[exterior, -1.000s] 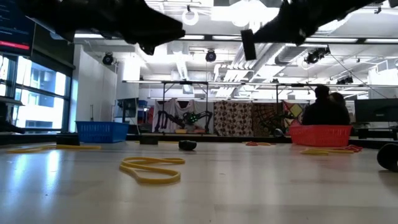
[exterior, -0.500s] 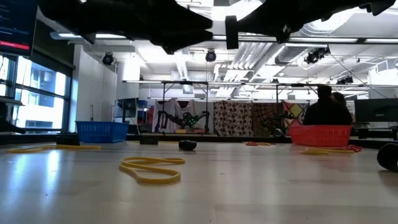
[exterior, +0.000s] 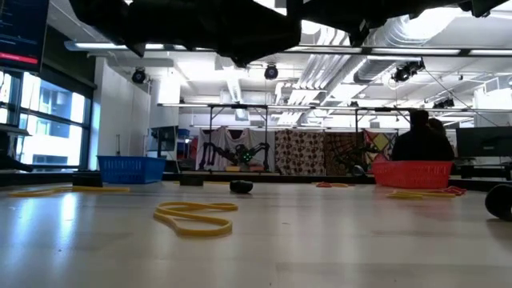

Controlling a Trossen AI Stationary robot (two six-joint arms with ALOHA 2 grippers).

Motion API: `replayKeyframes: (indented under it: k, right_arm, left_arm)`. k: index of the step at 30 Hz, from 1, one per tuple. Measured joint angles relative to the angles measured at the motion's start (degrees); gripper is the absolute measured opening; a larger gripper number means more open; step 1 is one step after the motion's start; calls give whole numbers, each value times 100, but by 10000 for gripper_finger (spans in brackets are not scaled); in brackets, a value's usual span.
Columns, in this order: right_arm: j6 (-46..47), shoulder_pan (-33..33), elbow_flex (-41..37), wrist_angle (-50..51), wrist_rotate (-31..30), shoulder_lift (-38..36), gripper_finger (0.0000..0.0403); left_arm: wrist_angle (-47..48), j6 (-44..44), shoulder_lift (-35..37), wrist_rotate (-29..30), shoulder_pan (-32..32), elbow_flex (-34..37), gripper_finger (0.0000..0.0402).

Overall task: Sort rubber bands into baskets
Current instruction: Put the black rubber band into the blue bin

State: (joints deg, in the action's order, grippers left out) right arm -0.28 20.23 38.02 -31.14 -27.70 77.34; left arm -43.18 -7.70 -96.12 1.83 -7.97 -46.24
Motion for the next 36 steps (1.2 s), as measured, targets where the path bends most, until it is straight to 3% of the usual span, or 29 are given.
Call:
replayKeyframes:
  k: [5,12,14,24,33,36]
  right_arm:
    - [27,0,0,-2,4,0,0]
    - [25,0,0,0,22,0,0]
    - [25,0,0,2,20,0,0]
    - [24,2,0,2,-196,-4,11]
    - [-19,2,15,-11,-765,-4,119]
    - [-23,35,15,-2,-982,-28,141]
  left_arm:
    - [-5,-5,28,14,-9,-20,151]
    - [-9,-282,33,25,-11,-20,27]
    - [-33,-337,33,33,-11,-20,8]
    - [-10,-410,33,35,-11,-20,2]
    - [101,-459,68,57,-11,-14,1]
    - [419,-580,258,321,-13,-9,1]
